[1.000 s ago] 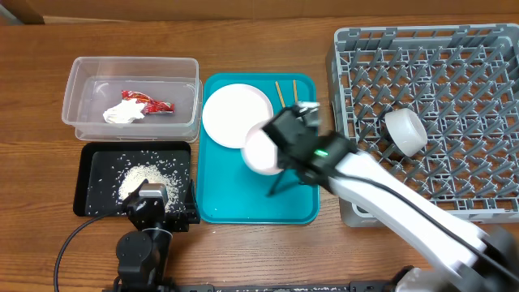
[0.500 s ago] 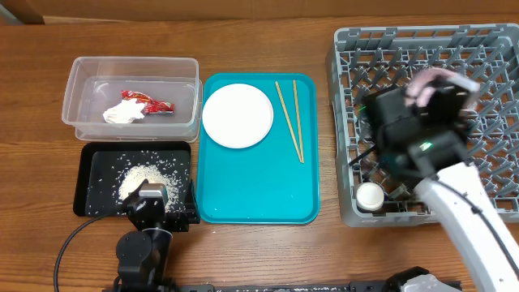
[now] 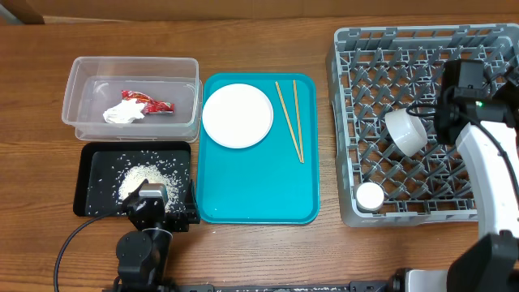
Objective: Sort waste into correct bins and load items into the dishwasher
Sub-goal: 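Carry the pink bowl into the dish rack and release it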
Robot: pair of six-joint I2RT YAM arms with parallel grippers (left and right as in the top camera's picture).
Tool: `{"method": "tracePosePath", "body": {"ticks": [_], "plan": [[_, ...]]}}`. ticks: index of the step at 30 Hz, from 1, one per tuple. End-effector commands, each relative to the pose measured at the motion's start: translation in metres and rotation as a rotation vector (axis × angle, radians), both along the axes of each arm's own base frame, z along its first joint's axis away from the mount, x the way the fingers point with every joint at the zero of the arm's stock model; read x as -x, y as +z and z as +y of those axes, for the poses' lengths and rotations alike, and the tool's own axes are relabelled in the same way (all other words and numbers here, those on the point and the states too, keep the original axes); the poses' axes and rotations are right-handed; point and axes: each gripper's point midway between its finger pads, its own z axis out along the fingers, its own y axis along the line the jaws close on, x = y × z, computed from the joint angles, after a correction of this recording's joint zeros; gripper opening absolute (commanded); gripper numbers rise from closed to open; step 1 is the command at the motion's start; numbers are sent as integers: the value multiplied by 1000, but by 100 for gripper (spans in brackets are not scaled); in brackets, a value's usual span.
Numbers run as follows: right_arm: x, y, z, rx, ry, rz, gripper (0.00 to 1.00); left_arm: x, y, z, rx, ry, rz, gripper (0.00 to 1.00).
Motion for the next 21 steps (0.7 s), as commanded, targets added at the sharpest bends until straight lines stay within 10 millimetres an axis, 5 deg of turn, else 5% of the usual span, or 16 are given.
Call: {"method": "tracePosePath", "body": {"ticks": [1,10,21], "plan": [[-1,-1,-11,20,2,125,4,0,-1,4,11,25,-5,100],[-19,-48,-13,-7,17,288,4,0,-1,4,11,25,-6,100],[-49,-69,24,12,130,352,9,0,-1,4,11,25,-6,100]]}}
